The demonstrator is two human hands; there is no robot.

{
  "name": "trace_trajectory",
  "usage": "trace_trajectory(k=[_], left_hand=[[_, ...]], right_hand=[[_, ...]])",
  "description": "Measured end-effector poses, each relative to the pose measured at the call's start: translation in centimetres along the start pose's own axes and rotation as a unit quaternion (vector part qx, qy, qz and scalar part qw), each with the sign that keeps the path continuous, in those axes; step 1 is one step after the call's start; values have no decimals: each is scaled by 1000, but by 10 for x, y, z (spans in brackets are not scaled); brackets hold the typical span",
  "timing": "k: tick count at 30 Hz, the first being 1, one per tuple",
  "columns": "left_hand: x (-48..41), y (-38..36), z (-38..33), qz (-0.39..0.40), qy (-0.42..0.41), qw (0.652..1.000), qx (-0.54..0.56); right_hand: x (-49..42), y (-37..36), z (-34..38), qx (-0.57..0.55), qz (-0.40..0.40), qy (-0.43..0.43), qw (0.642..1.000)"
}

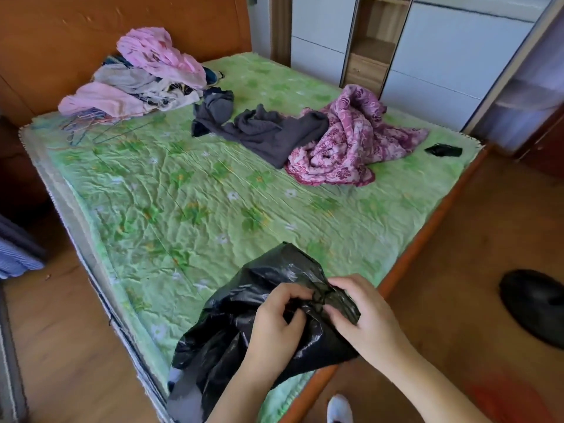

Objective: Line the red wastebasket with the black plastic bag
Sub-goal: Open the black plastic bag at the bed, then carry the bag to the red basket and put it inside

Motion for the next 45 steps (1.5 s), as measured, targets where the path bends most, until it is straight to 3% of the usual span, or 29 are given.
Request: trace_trajectory(k=[13, 23, 26, 32, 37, 45], left_hand=[[68, -160, -44, 213, -21, 974, 77], [195, -262, -110, 346, -13, 933, 101], [225, -283, -123, 363, 2, 926, 108], [265, -318, -143, 343, 127, 902, 229], [264, -349, -145, 330, 87, 930, 133], [204, -443, -133, 387, 96, 911, 104]], right_hand=[[144, 100, -60, -2, -167, -133, 977], [313, 159, -88, -62, -258, -239, 934], [352, 174, -90, -73, -286, -247, 923], [405, 198, -101, -113, -307, -258, 909], [417, 213, -123, -154, -311, -273, 897], [391, 257, -201, -184, -343, -329, 860]])
Point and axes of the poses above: each hand's wrist, its own x-axis away from the middle knuckle, its own y-axis out of the back of the hand, z = x × y, the point moved 8 cm from there along -x, towards the middle knuckle, and after that the axes turned 7 degrees about -y, right-handed, at the moved point
